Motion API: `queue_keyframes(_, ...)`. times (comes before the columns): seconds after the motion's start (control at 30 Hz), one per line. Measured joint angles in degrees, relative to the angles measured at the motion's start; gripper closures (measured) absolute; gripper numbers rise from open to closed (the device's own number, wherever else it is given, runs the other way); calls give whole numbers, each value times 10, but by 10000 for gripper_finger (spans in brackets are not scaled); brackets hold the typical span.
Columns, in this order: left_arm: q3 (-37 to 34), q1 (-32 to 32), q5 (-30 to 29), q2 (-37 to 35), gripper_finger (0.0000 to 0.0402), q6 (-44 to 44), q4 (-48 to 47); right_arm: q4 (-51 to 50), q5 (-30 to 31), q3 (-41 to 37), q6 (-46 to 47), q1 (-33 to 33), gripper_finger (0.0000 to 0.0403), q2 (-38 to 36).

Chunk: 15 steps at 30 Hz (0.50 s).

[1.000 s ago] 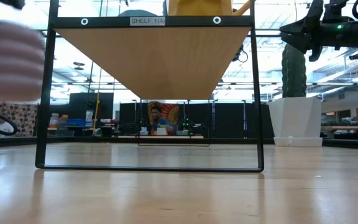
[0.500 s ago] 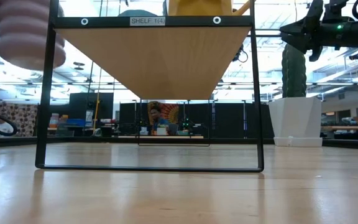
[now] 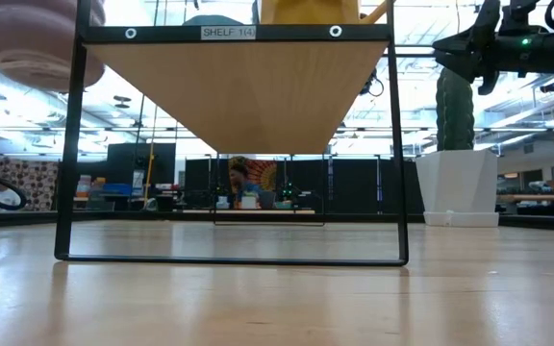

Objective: Place coffee mugs
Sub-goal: Put the violet mug on the shelf

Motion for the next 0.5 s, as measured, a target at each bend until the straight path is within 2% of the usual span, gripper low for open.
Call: queue_keyframes(0.5, 96, 61, -29, 81, 351, 146, -11, 0, 2, 0, 0, 0, 214, 0)
